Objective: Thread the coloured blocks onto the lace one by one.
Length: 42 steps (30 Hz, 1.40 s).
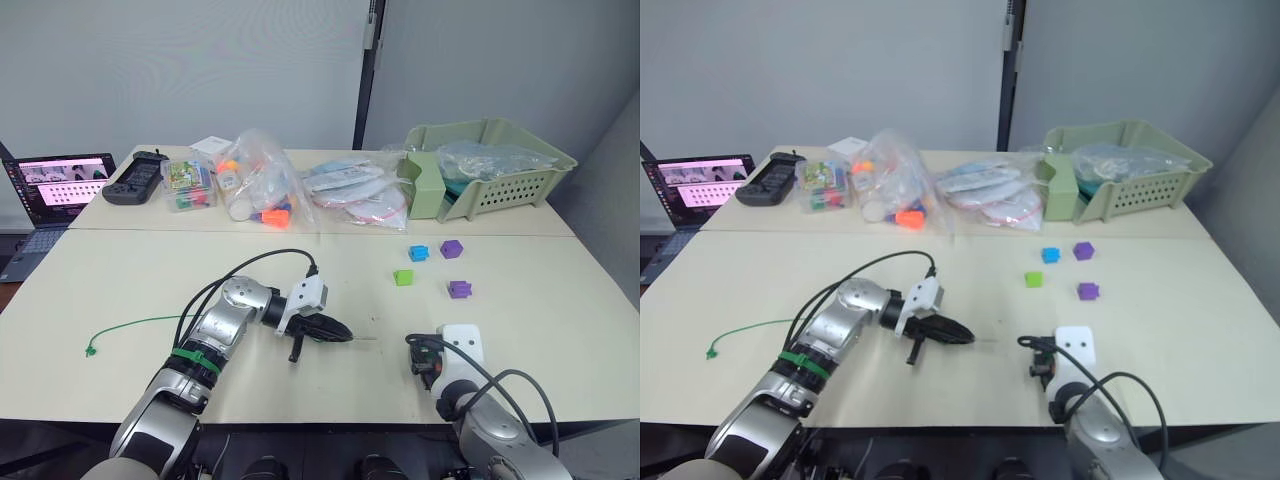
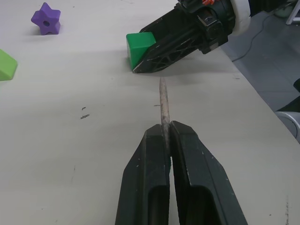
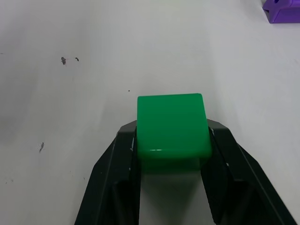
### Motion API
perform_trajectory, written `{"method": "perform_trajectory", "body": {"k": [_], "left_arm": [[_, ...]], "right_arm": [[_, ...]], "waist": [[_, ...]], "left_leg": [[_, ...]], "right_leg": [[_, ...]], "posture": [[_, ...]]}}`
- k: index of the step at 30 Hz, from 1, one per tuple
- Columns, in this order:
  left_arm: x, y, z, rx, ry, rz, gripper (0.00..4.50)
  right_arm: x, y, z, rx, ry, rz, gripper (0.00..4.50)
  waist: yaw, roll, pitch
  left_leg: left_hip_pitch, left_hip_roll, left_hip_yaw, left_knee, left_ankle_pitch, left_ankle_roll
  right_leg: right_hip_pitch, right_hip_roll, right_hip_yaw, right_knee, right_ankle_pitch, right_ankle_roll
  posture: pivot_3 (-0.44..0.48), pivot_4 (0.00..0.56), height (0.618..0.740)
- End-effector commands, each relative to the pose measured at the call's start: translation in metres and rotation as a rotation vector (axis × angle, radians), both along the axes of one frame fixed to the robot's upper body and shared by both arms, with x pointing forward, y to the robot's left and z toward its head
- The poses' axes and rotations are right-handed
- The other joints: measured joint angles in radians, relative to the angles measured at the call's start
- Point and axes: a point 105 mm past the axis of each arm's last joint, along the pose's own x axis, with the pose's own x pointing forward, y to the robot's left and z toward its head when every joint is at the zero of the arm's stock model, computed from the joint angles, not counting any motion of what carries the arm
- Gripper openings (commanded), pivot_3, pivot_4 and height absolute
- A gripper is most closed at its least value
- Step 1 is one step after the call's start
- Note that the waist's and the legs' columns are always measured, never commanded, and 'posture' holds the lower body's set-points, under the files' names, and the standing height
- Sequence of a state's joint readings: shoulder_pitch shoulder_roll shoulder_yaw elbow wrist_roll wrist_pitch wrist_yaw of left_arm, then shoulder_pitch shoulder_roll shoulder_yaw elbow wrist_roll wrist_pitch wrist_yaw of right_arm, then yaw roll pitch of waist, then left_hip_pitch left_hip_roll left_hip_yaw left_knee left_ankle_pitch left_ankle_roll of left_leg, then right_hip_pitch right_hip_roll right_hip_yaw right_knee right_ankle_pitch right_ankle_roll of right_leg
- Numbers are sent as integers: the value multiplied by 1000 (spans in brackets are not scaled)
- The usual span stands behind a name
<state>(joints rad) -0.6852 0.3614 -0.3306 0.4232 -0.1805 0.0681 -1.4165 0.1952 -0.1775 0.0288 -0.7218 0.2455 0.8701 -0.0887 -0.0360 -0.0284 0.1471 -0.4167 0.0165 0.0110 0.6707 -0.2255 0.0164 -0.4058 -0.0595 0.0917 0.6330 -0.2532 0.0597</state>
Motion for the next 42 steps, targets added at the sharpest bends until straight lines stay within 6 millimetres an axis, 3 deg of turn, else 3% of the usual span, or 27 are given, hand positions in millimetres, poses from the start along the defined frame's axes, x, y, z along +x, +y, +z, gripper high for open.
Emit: {"method": "perform_trajectory", "body": {"k": [1,9,16,20,23,27,33,42], "left_arm": [[2,-2,8,-12,-35,-16,0],[-1,-2,6,-17,-31,-15,0],[-4,-7,1,-38,-22,-4,0],[-5,-12,2,-58,-28,-2,0],[-6,-13,4,-65,-37,1,0],[-8,-13,5,-65,-44,2,0],[-11,-11,4,-46,-65,21,0],[-14,-10,5,-36,-73,28,0]], "right_arm": [[-2,-1,6,16,-24,-9,1973],[-13,-4,37,37,-65,67,4471],[-21,-23,92,-28,-76,428,4471],[-22,-32,104,-254,-70,665,4471],[-18,-41,91,-420,-39,845,4471],[-29,-49,63,-432,157,1125,4471],[11,-52,46,-541,161,1240,4471],[41,-48,33,-614,189,1344,4471]], "waist": [[0,0,0],[1,0,0],[2,0,0],[13,0,0],[18,-1,1],[19,-1,1],[14,-2,1],[27,-2,1]], "left_leg": [[0,0,0,0,0,0],[0,0,0,0,0,0],[0,0,-2,0,0,0],[0,-1,-1,0,0,0],[0,-1,4,0,0,0],[0,-1,7,1,0,0],[1,0,8,3,0,0],[-1,0,8,5,0,0]], "right_leg": [[0,0,0,0,0,0],[0,0,0,0,0,0],[2,0,-2,-1,0,0],[2,0,-2,-2,0,0],[2,0,-3,-4,0,1],[2,0,-1,-3,0,1],[2,0,0,-2,1,1],[2,0,-1,-1,1,1]], "posture": [[0,150,734],[0,150,734],[0,150,734],[0,150,734],[0,150,734],[0,150,734],[0,150,734],[0,150,734]]}}
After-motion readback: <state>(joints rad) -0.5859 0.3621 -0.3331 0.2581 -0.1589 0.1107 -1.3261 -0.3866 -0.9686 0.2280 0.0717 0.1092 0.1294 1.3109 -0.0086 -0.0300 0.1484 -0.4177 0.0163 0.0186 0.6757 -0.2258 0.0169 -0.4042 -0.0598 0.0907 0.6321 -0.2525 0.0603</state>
